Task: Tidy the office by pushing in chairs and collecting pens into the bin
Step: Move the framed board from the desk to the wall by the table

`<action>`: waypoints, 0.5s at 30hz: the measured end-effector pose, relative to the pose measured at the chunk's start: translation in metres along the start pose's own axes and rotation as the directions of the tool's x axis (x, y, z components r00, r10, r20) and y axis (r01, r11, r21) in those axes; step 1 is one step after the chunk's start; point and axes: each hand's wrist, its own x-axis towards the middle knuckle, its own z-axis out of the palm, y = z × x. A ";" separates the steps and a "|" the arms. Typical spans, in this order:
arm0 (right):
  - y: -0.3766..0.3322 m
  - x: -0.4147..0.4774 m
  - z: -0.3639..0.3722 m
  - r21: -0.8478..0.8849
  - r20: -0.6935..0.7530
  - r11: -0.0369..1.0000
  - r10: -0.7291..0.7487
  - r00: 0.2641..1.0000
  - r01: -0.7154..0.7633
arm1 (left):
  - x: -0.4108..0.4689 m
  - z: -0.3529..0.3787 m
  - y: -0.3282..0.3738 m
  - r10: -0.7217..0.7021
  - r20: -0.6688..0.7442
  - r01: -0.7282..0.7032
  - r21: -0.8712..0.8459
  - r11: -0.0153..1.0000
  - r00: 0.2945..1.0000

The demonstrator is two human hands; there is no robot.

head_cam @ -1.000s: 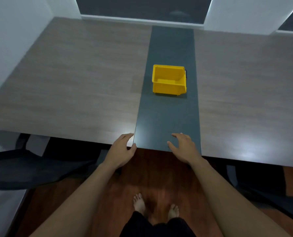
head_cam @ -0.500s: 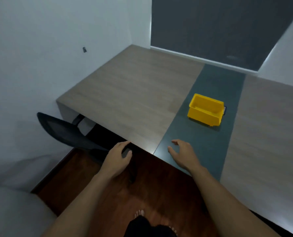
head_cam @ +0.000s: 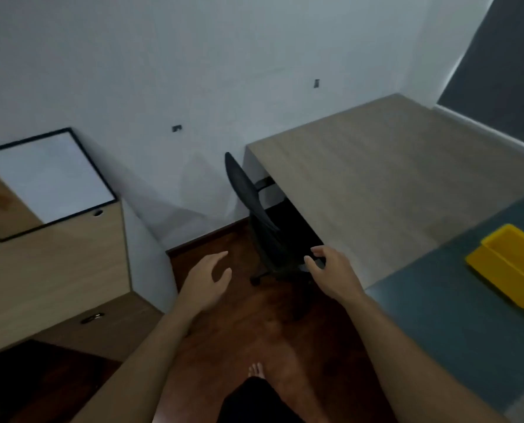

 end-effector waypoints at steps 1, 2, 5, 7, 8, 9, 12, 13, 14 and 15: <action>-0.016 0.006 0.009 0.003 0.029 1.000 -0.026 0.999 0.026 | -0.004 -0.012 -0.012 -0.035 -0.022 0.035 -0.008 0.999 0.999; -0.030 0.012 0.019 0.004 0.054 0.999 -0.049 0.997 0.049 | -0.007 -0.024 -0.024 -0.067 -0.041 0.066 -0.018 0.998 0.997; -0.075 0.030 0.050 0.002 0.112 0.993 -0.113 0.987 0.114 | -0.014 -0.062 -0.064 -0.148 -0.100 0.141 -0.071 0.987 0.984; -0.108 0.043 0.072 -0.005 0.146 0.988 -0.152 0.978 0.154 | -0.015 -0.087 -0.090 -0.191 -0.163 0.172 -0.123 0.977 0.968; -0.124 0.050 0.084 -0.007 0.157 0.984 -0.172 0.972 0.176 | -0.014 -0.100 -0.103 -0.216 -0.191 0.189 -0.150 0.971 0.958; -0.140 0.058 0.095 -0.005 0.168 0.981 -0.189 0.968 0.192 | -0.013 -0.113 -0.115 -0.245 -0.214 0.209 -0.177 0.962 0.946; -0.192 0.080 0.133 -0.014 0.189 0.974 -0.219 0.957 0.226 | -0.009 -0.153 -0.161 -0.307 -0.237 0.250 -0.243 0.937 0.922; -0.205 0.086 0.142 -0.011 0.189 0.973 -0.224 0.956 0.231 | -0.008 -0.164 -0.173 -0.312 -0.242 0.252 -0.250 0.935 0.919; -0.223 0.094 0.158 -0.012 0.197 0.971 -0.230 0.953 0.237 | -0.006 -0.179 -0.192 -0.326 -0.251 0.263 -0.254 0.931 0.912; -0.240 0.101 0.173 -0.015 0.205 0.970 -0.236 0.950 0.244 | -0.005 -0.194 -0.209 -0.340 -0.261 0.276 -0.255 0.927 0.903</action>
